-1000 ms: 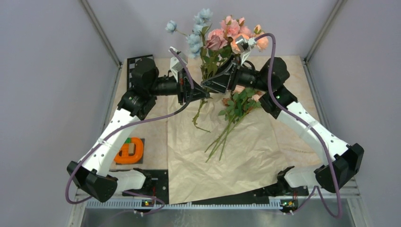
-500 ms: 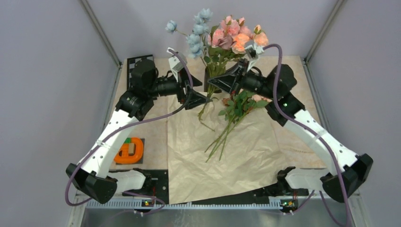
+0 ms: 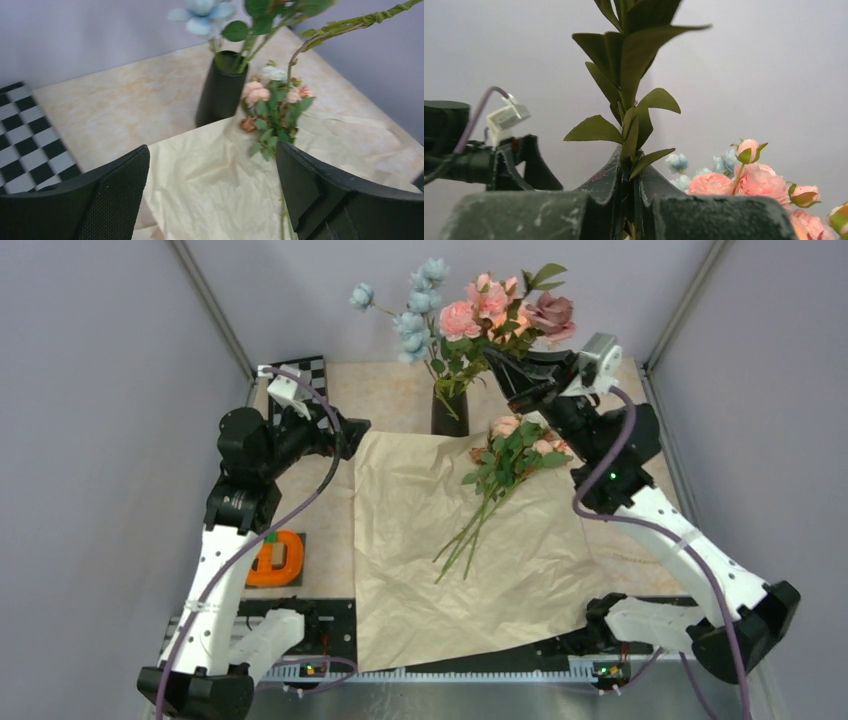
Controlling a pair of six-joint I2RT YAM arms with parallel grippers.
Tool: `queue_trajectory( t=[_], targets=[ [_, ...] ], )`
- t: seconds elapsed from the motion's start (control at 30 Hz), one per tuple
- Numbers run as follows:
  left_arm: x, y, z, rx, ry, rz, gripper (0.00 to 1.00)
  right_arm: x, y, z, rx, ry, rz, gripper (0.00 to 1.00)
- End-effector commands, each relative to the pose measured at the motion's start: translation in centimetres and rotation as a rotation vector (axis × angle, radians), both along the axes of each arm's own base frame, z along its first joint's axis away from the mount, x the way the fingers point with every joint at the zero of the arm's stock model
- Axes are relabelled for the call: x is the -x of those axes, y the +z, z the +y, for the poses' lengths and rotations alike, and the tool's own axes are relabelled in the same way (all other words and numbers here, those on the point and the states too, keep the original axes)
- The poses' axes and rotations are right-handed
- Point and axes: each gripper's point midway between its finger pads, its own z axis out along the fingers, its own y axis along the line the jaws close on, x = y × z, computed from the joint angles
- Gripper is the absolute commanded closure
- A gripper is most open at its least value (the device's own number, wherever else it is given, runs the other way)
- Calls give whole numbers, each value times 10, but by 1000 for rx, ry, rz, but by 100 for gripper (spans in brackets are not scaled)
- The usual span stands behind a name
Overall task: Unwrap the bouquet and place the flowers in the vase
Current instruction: Insert the fake flower into the vase.
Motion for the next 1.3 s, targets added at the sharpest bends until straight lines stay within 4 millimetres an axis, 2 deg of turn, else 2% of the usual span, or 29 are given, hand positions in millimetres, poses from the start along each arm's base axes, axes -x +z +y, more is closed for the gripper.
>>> queue_trajectory(
  t=[0.0, 0.1, 0.27, 0.47, 0.57, 0.83, 1.27],
  targets=[
    [-23, -14, 54, -62, 309, -16, 1, -23, 20, 9, -35, -70, -115, 100],
    [-26, -23, 64, -85, 356, -10, 1, -34, 21, 22, -30, -52, -134, 100],
    [-29, -30, 66, -96, 359, -8, 1, -49, 17, 35, -31, -51, -140, 100],
    [-34, -42, 70, -107, 370, 23, 1, -47, 26, 39, -45, -30, -190, 100],
    [-35, -43, 71, -107, 369, 26, 1, -53, 25, 41, -35, -57, -213, 100],
    [-35, -47, 72, -104, 366, 35, 1, -71, -4, 45, -19, -89, -182, 100],
    [-35, -48, 71, -97, 353, 39, 1, -90, -47, 41, 13, -120, -89, 100]
  ],
)
